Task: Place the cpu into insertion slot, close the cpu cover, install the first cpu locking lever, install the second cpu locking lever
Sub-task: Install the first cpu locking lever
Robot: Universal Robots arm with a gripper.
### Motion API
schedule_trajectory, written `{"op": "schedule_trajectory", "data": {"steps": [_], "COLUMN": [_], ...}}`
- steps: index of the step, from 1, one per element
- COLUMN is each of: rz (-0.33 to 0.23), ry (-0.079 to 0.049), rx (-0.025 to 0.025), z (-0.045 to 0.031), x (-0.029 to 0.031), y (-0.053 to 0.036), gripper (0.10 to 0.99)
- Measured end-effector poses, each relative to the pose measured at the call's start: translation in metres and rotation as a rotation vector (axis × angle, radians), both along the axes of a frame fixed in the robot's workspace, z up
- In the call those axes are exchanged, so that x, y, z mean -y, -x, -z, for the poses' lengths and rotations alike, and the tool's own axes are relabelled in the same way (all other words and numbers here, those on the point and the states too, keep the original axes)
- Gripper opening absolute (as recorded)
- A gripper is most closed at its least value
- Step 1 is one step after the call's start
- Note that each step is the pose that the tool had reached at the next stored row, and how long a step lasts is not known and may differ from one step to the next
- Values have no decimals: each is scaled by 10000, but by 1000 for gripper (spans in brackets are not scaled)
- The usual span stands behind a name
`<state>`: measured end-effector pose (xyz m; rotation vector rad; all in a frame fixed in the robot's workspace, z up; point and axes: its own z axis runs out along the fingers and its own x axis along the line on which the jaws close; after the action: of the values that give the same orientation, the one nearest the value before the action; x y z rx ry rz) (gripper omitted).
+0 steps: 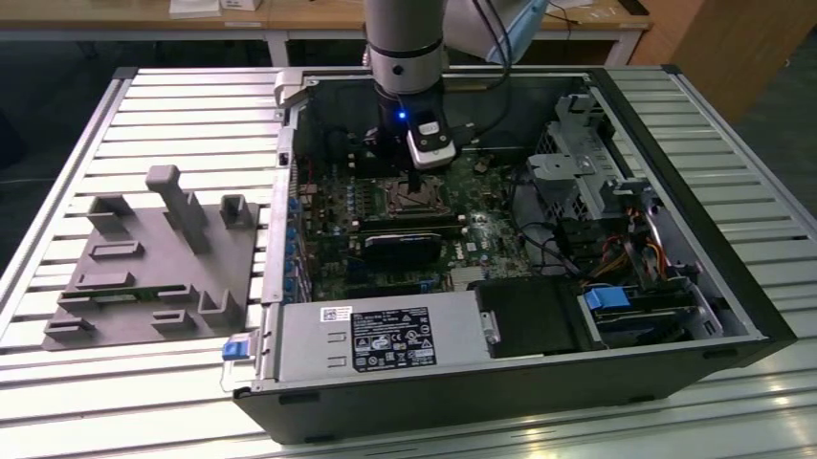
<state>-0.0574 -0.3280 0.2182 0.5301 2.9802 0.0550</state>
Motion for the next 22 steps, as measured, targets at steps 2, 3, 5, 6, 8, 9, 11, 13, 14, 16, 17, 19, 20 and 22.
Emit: {"op": "schedule_trajectory", "data": {"steps": [2,3,5,6,8,9,11,13,14,16,17,19,20,22], "rz": [0,0,0,0,0,1,1,0,-1,-1,-2,-5,-8,-12], "ry": [6,6,8,10,14,19,100,184,210,239,249,259,263,264], "rx": [-1,-1,0,0,0,2,0,0,-2,-1,-1,1,0,0], "z": [0,0,0,0,0,1,-1,-11,-21,-44,-60,-91,-108,-142], "x": [14,18,26,30,38,38,38,39,39,39,38,38,39,38], "y": [0,0,0,0,0,0,0,0,0,0,0,0,0,0], "gripper": [106,106,106,106,106,106,106,106,106,106,106,106,106,106]}}
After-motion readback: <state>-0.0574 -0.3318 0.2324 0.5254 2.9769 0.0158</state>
